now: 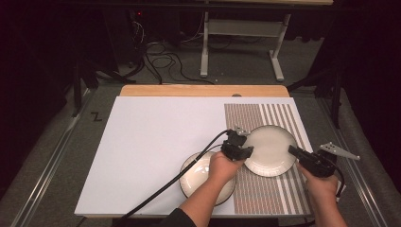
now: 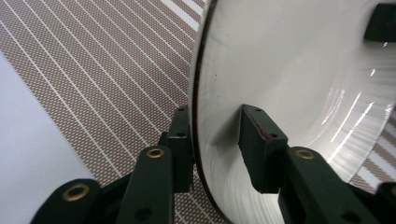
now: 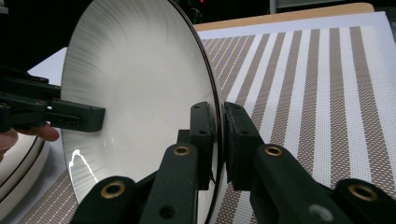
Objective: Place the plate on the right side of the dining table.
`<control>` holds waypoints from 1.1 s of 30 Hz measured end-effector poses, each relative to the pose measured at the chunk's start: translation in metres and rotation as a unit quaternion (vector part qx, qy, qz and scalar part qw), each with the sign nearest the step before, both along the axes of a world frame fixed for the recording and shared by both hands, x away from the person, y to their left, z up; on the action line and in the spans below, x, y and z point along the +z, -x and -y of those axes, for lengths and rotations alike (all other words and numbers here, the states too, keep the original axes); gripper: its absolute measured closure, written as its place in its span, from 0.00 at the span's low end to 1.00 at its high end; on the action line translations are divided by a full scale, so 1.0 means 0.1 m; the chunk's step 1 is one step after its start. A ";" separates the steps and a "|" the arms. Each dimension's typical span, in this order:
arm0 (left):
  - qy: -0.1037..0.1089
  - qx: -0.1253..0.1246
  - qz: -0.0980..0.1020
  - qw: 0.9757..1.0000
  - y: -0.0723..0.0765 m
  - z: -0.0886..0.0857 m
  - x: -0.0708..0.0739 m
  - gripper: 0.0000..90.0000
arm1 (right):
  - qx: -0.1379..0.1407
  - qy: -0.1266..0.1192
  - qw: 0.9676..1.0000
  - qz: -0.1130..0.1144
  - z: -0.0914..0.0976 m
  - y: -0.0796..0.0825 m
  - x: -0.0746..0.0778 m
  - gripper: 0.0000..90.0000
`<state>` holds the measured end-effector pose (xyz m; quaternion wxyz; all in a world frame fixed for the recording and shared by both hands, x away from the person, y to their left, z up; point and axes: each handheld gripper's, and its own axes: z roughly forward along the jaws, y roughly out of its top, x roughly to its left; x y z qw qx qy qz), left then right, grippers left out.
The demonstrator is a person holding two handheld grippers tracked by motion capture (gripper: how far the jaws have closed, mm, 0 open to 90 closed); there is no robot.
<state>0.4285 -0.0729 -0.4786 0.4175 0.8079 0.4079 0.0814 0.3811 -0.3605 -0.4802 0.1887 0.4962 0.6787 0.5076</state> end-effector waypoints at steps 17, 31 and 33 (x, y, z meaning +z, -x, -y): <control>0.009 -0.005 0.049 0.999 0.12 -0.11 0.17 0.42 | 0.002 0.007 1.000 -0.002 -0.01 -0.01 0.01 0.95; 0.033 0.002 0.082 0.996 0.41 -0.79 0.28 0.19 | -0.006 0.009 1.000 -0.006 -0.03 -0.03 0.00 0.95; 0.038 0.004 0.084 0.996 0.44 -0.88 0.28 0.17 | -0.006 0.010 1.000 -0.006 -0.03 -0.03 0.00 0.95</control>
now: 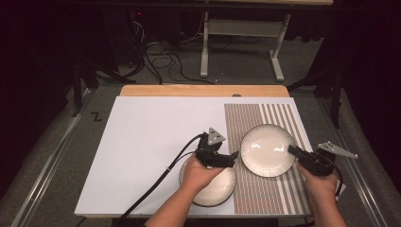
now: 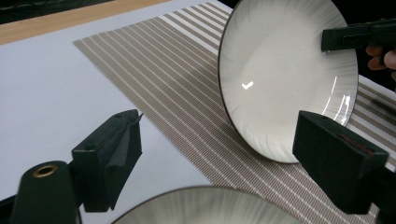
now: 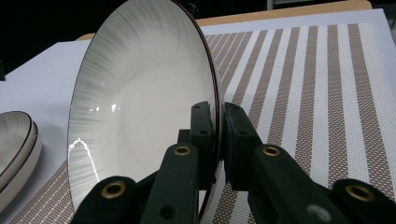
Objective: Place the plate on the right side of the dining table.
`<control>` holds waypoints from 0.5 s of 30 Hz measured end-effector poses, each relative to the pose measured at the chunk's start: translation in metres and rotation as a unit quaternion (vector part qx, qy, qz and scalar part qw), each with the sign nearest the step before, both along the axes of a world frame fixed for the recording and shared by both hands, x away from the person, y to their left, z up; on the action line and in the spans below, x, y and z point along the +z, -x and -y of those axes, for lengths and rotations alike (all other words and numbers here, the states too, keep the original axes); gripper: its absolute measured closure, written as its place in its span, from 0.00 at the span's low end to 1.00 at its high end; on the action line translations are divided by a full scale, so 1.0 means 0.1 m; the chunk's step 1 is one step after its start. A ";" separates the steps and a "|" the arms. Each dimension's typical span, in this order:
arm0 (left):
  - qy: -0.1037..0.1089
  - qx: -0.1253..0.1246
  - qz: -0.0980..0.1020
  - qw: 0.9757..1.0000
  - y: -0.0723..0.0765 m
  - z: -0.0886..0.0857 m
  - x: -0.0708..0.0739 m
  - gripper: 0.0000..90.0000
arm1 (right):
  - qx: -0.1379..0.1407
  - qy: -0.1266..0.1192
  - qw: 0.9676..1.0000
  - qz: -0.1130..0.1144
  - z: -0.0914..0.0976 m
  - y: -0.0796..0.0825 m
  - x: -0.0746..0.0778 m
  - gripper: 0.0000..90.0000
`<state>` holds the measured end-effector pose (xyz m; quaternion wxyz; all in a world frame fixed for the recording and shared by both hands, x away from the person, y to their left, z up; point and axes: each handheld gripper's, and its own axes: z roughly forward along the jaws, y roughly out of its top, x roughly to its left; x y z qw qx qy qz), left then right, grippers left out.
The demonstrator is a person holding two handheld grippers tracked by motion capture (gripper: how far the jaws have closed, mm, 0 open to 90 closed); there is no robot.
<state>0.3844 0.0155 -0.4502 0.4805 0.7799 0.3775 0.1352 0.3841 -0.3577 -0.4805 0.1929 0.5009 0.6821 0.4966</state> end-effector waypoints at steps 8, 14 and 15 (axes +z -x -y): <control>0.002 0.010 0.013 1.000 0.17 -0.45 0.02 0.04 | -0.003 0.004 1.000 -0.004 0.00 0.00 -0.01 0.94; 0.005 0.024 0.029 0.999 0.29 -0.76 0.05 0.00 | -0.007 0.005 1.000 -0.008 -0.01 -0.01 -0.01 0.94; 0.007 0.027 0.031 0.999 0.31 -0.81 0.06 0.00 | -0.008 0.005 1.000 -0.009 -0.01 -0.01 -0.01 0.94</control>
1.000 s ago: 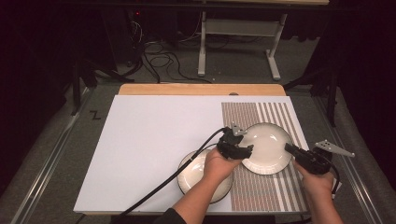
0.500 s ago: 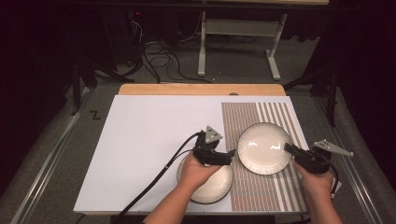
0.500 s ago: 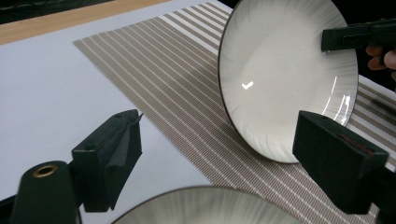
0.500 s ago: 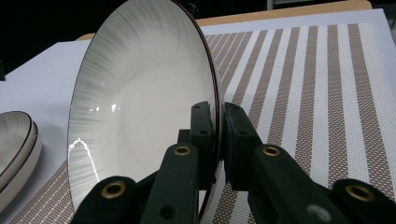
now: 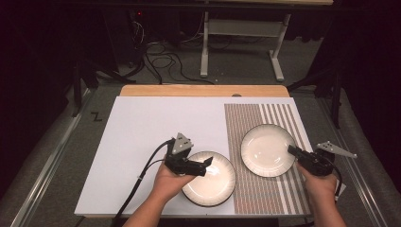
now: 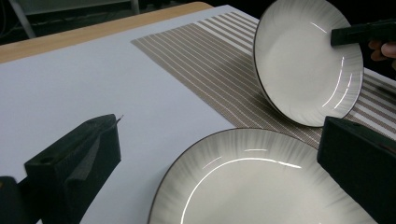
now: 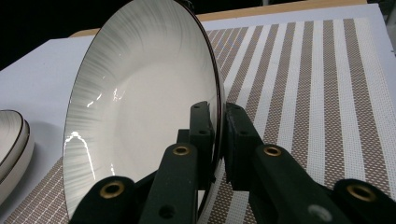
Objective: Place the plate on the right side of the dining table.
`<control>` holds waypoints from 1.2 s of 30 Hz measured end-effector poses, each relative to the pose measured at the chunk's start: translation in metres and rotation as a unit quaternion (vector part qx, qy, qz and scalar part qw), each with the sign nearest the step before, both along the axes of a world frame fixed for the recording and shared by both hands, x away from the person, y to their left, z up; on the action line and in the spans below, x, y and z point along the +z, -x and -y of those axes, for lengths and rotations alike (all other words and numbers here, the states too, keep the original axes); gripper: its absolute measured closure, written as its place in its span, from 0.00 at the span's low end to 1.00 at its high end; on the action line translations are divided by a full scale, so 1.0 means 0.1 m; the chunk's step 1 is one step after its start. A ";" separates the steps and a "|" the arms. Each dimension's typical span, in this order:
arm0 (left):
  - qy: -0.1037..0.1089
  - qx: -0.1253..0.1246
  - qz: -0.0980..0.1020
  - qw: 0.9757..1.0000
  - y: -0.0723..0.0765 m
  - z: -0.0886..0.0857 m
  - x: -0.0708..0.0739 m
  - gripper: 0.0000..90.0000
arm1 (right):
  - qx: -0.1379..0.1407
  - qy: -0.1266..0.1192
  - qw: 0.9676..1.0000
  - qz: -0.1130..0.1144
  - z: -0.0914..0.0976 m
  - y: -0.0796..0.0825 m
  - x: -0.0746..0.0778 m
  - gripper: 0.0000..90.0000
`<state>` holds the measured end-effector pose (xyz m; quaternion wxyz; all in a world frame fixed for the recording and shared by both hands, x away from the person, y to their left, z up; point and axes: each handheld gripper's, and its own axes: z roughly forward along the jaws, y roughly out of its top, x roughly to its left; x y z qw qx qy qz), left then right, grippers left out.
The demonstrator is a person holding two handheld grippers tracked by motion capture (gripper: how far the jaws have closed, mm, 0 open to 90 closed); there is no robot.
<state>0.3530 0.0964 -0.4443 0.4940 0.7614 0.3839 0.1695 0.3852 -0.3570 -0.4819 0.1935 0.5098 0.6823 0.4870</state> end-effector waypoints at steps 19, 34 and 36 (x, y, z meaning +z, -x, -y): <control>0.002 0.057 0.010 0.998 0.33 -0.99 -0.09 0.00 | -0.024 0.018 0.999 -0.025 0.01 -0.03 -0.06 0.91; 0.004 0.059 0.001 0.998 0.38 -1.21 -0.36 0.00 | -0.044 0.033 0.998 -0.044 0.00 -0.02 -0.09 0.87; 0.005 0.059 -0.001 0.998 0.38 -1.21 -0.37 0.00 | -0.044 0.035 0.997 -0.045 0.01 -0.03 -0.10 0.87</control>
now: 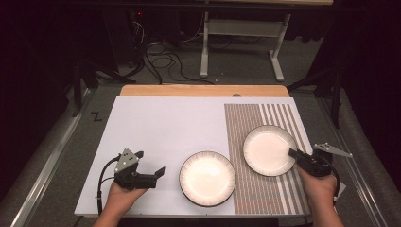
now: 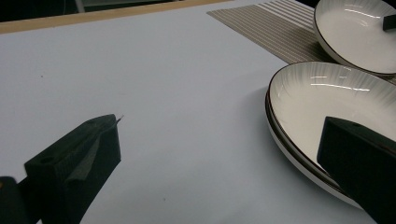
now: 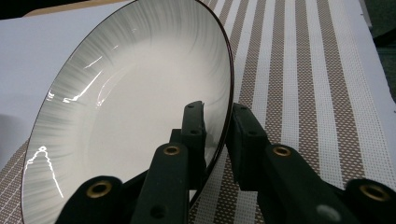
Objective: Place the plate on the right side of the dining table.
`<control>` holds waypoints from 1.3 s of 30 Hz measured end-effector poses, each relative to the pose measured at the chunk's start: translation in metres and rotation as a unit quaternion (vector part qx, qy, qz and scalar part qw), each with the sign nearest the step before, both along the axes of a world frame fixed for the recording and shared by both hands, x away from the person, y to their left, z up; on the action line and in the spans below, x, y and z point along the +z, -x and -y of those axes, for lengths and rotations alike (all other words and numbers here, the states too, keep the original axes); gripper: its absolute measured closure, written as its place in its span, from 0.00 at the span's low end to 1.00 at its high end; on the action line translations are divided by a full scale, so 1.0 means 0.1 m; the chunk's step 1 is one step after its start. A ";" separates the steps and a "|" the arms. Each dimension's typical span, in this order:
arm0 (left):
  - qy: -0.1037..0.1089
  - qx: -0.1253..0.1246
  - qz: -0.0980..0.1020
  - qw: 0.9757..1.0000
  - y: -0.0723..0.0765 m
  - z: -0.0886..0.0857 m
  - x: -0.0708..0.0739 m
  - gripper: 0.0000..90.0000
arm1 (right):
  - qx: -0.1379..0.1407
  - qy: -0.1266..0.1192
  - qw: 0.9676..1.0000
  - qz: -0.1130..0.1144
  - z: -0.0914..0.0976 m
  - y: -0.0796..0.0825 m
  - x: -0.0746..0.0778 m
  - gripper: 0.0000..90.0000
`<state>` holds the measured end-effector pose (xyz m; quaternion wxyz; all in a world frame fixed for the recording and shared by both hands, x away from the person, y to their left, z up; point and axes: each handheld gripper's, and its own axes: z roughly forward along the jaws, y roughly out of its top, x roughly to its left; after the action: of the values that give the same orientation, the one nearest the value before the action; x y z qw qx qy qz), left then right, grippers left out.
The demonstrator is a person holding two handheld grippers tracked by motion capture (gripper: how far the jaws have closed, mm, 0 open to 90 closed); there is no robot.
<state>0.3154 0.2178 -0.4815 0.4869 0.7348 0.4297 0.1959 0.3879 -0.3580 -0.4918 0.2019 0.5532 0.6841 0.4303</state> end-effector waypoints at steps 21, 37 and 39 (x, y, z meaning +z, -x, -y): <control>0.016 0.007 -0.006 1.000 -0.06 -0.04 -0.01 0.00 | -0.028 0.003 0.998 -0.051 0.06 -0.06 -0.12 0.82; 0.009 0.004 -0.005 1.000 -0.05 -0.03 0.00 0.02 | -0.021 0.027 0.999 0.003 -0.02 0.02 0.06 0.66; 0.003 0.005 -0.006 1.000 -0.04 -0.02 0.00 0.03 | -0.009 0.037 0.999 0.021 -0.07 0.05 0.13 0.63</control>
<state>0.3199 0.2197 -0.4818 0.4856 0.7325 0.4364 0.1929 0.3827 -0.3508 -0.4787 0.2404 0.5425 0.6903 0.4140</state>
